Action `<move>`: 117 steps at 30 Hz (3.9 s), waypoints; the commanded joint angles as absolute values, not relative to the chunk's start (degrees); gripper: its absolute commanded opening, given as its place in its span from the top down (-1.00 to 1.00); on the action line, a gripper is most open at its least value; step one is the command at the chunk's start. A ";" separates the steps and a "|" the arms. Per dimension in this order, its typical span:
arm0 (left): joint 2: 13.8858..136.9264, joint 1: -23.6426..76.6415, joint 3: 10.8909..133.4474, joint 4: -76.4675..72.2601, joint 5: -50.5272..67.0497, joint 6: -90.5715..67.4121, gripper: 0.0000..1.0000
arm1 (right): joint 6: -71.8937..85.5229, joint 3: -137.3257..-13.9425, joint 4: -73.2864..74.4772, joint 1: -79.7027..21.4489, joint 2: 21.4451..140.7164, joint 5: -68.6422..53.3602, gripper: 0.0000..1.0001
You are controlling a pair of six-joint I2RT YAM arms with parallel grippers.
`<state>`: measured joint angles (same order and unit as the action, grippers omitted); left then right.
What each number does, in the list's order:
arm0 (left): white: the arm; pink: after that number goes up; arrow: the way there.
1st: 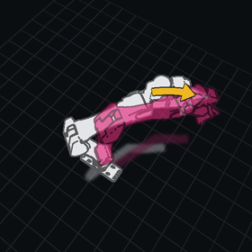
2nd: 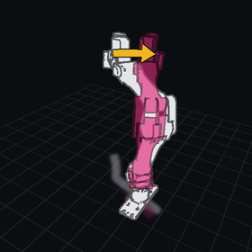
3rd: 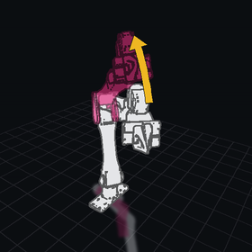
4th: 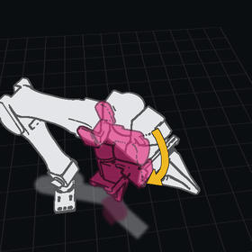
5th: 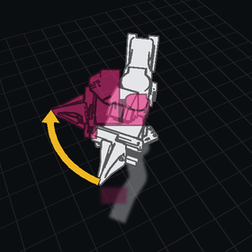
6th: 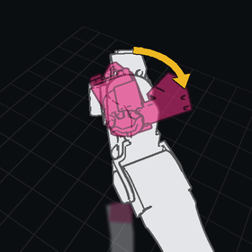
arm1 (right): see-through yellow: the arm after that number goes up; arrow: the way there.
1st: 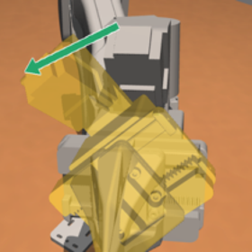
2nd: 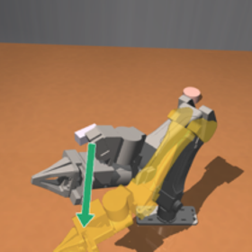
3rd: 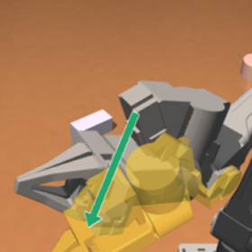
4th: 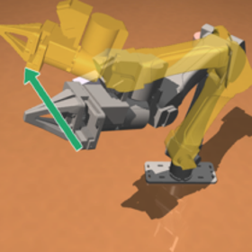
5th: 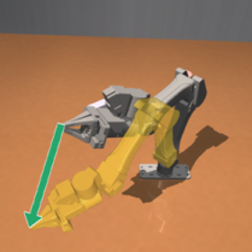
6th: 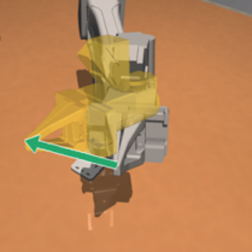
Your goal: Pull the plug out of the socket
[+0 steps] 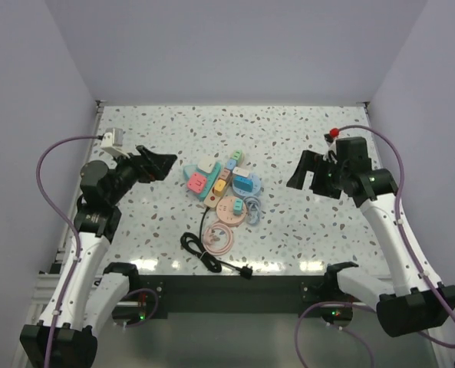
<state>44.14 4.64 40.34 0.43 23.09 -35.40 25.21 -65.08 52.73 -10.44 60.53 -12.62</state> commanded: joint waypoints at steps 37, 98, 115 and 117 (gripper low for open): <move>47.28 5.80 32.52 15.29 28.56 -29.09 -1.00 | 51.59 -84.20 49.13 -49.13 105.82 14.59 -0.43; 65.57 35.86 24.87 -13.10 16.00 -30.67 -0.95 | 31.46 -64.86 42.61 -43.26 77.79 16.24 1.00; 74.35 37.70 34.96 -1.95 15.32 -30.68 -0.90 | 39.37 -92.44 50.79 6.50 114.15 27.24 0.47; 76.36 39.81 36.90 2.97 12.93 -29.45 -0.90 | 40.16 -95.44 50.28 7.29 117.40 27.33 0.29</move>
